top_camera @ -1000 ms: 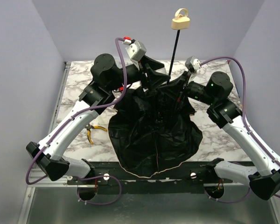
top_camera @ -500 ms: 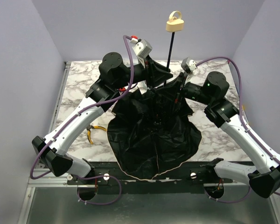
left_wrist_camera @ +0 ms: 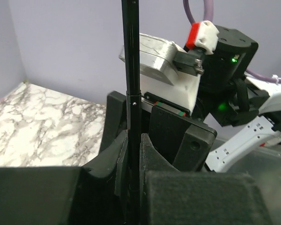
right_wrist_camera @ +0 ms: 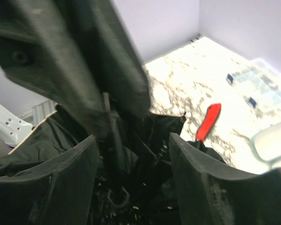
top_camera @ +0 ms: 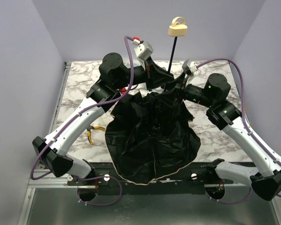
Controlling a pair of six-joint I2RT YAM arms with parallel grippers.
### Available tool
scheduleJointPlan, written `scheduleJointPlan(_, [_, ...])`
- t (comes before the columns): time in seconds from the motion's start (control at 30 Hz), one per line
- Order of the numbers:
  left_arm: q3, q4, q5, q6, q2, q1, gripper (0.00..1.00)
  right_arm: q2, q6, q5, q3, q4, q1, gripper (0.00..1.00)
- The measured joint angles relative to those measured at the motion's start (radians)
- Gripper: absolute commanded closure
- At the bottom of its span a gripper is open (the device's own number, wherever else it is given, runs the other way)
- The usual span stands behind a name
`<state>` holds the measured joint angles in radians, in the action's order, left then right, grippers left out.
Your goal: Open the umbrella
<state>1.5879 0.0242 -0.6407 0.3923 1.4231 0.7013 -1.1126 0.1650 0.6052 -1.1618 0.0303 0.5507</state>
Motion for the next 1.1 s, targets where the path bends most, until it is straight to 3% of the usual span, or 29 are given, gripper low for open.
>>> scheduleJointPlan(0.13, [-0.018, -0.003, -0.055, -0.002, -0.013, -0.006, 1.00, 0.043, -0.028, -0.085, 0.000, 0.111, 0.000, 0.24])
scheduleJointPlan(0.23, [-0.029, -0.004, -0.083, -0.005, -0.029, -0.012, 1.00, 0.067, -0.060, -0.125, -0.019, 0.223, 0.000, 0.23])
scheduleJointPlan(0.4, [-0.068, 0.002, -0.102, -0.023, -0.065, -0.021, 1.00, 0.109, -0.096, -0.156, -0.024, 0.373, 0.006, 0.33])
scheduleJointPlan(0.53, [-0.074, 0.000, -0.117, -0.035, -0.079, -0.027, 1.00, 0.166, -0.167, -0.157, 0.003, 0.448, 0.004, 0.34])
scheduleJointPlan(0.67, [-0.074, 0.001, -0.144, -0.045, -0.082, -0.028, 1.00, 0.166, -0.241, -0.072, 0.003, 0.473, 0.004, 0.34])
scheduleJointPlan(0.83, [-0.074, 0.000, -0.172, -0.048, -0.082, -0.028, 1.00, 0.101, -0.323, 0.029, 0.002, 0.509, 0.004, 0.44])
scheduleJointPlan(1.1, [-0.074, -0.030, -0.188, -0.082, -0.094, -0.034, 1.00, 0.037, -0.520, 0.061, 0.004, 0.660, 0.004, 0.30])
